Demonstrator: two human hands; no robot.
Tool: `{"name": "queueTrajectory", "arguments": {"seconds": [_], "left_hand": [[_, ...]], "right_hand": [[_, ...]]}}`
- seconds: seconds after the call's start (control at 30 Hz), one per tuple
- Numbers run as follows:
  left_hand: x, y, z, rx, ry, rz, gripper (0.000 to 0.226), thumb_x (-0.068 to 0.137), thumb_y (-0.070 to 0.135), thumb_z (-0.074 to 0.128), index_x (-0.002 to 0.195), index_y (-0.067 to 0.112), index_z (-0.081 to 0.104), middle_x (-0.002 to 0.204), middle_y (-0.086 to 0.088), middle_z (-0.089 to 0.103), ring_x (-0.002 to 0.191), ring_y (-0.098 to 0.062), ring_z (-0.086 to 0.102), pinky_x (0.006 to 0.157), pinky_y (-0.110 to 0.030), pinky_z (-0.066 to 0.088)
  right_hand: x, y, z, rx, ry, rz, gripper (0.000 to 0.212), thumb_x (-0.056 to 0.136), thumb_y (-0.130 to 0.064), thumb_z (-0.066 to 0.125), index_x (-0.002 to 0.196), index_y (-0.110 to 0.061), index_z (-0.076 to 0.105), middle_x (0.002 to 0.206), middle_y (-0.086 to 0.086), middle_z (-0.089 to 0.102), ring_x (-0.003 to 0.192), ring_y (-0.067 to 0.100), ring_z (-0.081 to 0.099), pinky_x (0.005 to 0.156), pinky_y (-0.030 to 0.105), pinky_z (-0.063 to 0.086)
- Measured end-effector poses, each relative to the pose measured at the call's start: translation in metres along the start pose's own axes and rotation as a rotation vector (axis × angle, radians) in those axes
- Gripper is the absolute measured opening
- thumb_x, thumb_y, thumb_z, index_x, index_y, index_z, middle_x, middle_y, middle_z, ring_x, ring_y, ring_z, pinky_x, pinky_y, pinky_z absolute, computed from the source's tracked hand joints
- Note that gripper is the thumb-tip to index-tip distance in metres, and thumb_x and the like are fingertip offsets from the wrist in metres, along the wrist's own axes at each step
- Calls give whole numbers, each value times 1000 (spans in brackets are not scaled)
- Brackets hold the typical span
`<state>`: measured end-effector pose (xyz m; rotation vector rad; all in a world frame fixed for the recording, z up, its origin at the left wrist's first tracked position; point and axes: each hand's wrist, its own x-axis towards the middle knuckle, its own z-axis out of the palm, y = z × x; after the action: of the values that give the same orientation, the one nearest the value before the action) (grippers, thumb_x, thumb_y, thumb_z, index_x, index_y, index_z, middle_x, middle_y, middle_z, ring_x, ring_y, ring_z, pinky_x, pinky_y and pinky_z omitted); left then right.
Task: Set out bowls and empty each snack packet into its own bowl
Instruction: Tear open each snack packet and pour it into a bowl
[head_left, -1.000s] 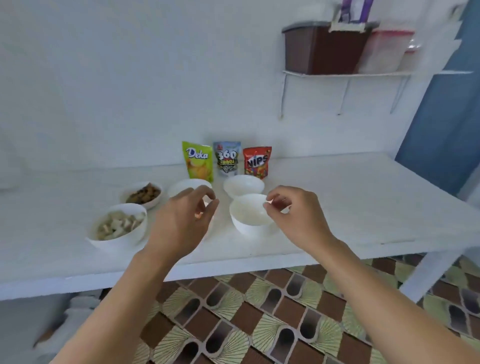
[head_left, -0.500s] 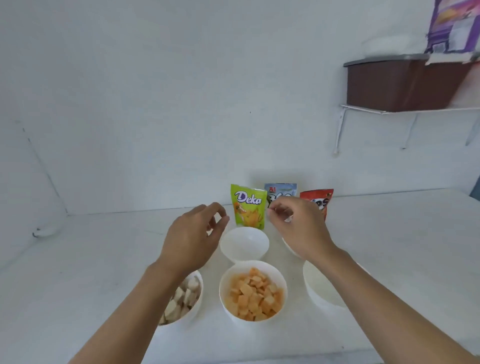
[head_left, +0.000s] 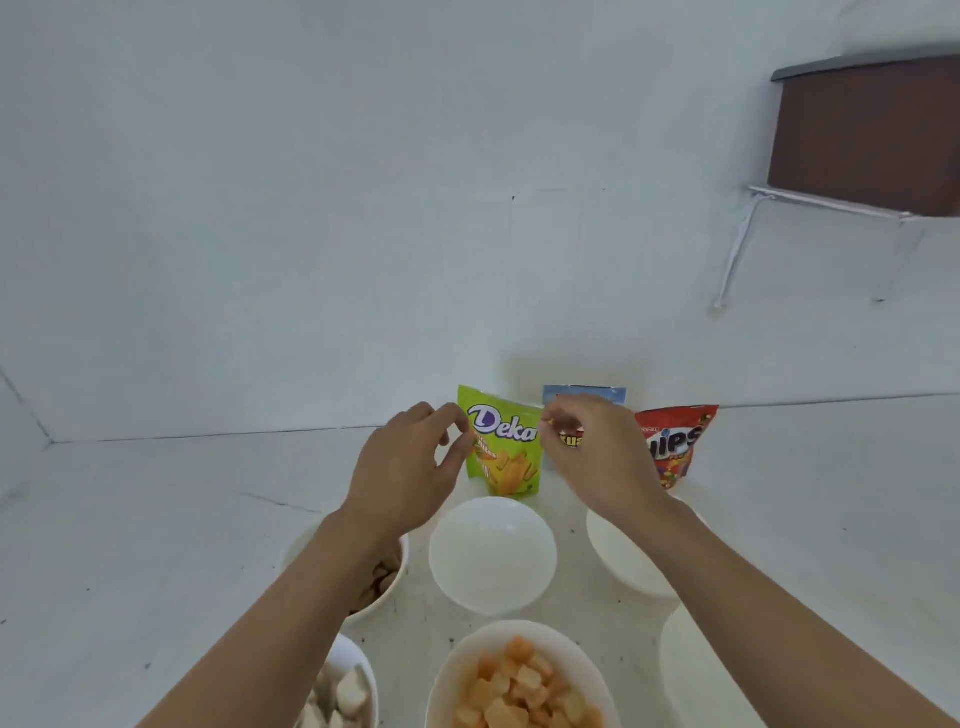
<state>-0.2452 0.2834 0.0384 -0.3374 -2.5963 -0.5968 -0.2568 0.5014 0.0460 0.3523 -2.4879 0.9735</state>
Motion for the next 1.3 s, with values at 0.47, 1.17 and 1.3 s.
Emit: {"name": "queueTrajectory", "arguments": {"seconds": [0.47,1.17,1.3], "left_hand": [[116,-46,112,128,-33,-32,27,99,43,50,124,34,56,117,0,56,108,-24,54,81,-42,50],[109,-65,81,146,-127,43,20,101,22,47,118,23,58,117,-7,52,98,-29,56,73,-43,54],[103,-73,46,169,-1,25,20,98,25,44,111,25,60,111,-6,54,94,-30,56,72,-44,51]], "right_hand": [[96,75,81,-212,-115,-19,20,95,-32,57,111,-22,66,99,-4,57,96,18,53,81,41,48],[104,41,97,-188,-120,-124,27,105,-29,42,96,-12,60,86,2,62,73,24,59,67,41,48],[110,9,99,-158,-49,-194,26,105,-27,43,93,-12,60,84,2,61,68,25,56,65,41,47]]}}
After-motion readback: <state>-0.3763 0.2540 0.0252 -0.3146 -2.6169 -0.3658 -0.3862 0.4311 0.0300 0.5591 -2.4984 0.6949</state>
